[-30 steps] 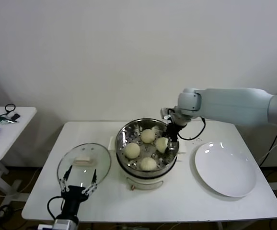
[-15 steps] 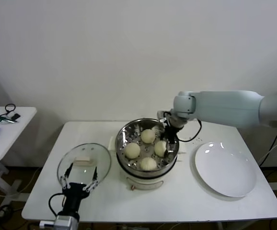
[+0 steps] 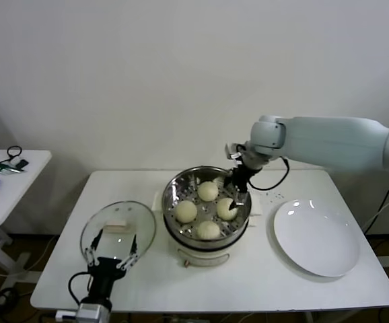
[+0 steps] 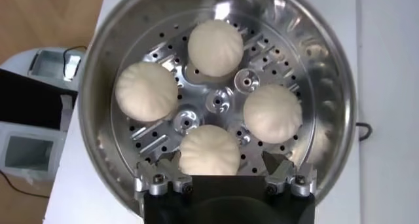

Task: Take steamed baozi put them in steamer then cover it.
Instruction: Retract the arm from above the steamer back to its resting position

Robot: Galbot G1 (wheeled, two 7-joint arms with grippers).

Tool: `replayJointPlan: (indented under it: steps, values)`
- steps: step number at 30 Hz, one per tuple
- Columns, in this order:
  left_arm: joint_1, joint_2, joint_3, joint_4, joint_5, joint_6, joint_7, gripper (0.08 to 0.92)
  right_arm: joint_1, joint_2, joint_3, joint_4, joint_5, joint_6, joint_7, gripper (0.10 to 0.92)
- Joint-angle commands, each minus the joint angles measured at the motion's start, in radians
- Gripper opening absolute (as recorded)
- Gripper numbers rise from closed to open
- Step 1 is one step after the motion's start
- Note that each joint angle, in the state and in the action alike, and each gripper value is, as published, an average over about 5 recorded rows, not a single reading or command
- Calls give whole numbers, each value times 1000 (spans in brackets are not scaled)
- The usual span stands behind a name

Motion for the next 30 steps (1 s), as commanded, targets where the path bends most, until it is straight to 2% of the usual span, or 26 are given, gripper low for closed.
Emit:
replayJointPlan:
  steps: [1,6,13,18,23,30]
  values:
    - [6,2,-4,-5,1,-1,-1,823,20,-155,85,71,-4,65,43,823]
    - [8,1,-12,-7,1,0,-9,823,-49,-308,175,146,-14,156,207,823]
    - [-15,-4,-25,4,20,2,-21,823,-289,-540,337,272,-3,374,543,823]
    - [-35,-13,-26,19,41,2,-28,823,-648,-643,692,288,-48,468,665,823]
    - [-47,-19,-27,27,72,2,-27,823,-1100,-654,1170,290,-99,502,729,823]
    - [-62,-25,-32,26,120,6,-41,823,-1443,-546,1528,291,-177,518,809,823]
